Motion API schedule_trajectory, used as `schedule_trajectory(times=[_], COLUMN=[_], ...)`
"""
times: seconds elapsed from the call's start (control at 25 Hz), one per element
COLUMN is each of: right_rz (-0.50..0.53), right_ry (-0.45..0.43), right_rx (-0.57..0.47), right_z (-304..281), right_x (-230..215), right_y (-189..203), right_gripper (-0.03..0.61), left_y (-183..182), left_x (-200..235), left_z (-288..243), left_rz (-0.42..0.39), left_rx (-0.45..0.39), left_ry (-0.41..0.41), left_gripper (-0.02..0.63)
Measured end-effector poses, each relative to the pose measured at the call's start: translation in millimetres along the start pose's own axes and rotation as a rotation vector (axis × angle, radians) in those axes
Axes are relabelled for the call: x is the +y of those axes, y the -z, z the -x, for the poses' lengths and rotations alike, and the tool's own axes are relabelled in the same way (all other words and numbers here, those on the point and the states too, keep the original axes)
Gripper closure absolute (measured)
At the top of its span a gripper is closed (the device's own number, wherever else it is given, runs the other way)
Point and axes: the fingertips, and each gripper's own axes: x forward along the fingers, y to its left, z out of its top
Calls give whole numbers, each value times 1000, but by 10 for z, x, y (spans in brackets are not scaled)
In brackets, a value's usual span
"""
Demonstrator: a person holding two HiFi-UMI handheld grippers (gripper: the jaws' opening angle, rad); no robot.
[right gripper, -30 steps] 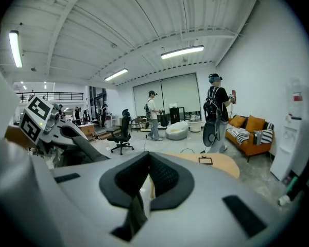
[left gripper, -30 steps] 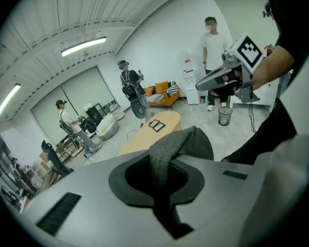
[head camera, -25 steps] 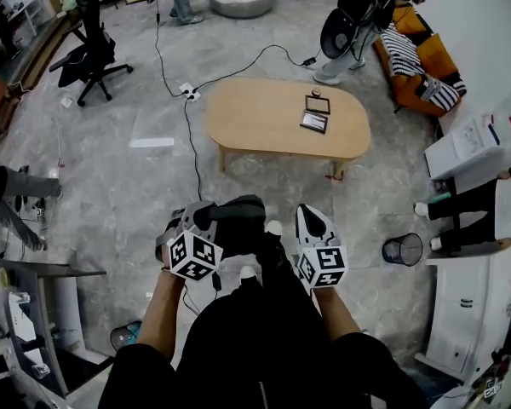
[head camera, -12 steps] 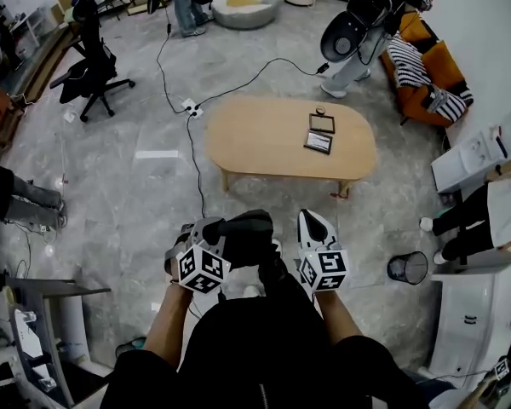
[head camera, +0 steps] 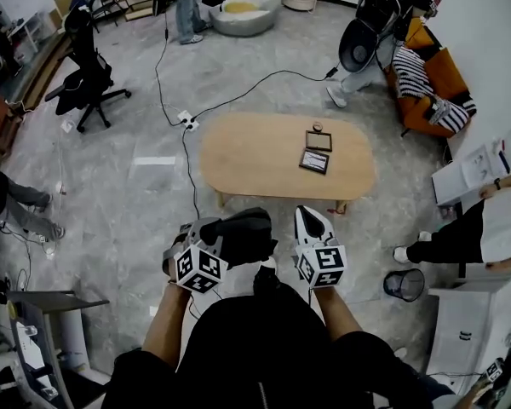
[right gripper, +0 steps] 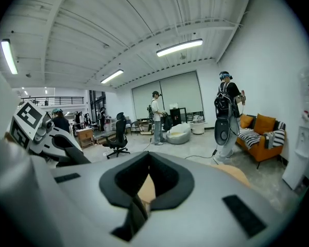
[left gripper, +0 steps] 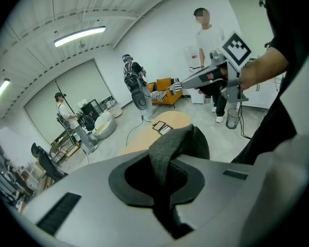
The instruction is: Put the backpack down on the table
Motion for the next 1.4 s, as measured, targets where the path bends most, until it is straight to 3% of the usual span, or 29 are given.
schedule_trajectory(times=[0.36,0.8,1.4], right_rz=[-12,-23,-27], right_ry=[-11,3,40], right_rx=[9,29,56], right_z=[-402,-680,-1569], right_x=[-531,-842,-1127], right_y=[-117,-156,-368], right_gripper=[568,568,568], left_y=[-374,-624,-948], left_x=[329,658,1197], left_z=[-479,-825,-1355], left_rz=[16,18,-10], left_rx=[12,16,-11], left_ry=[-18,-18,57], left_gripper=[591,591,591])
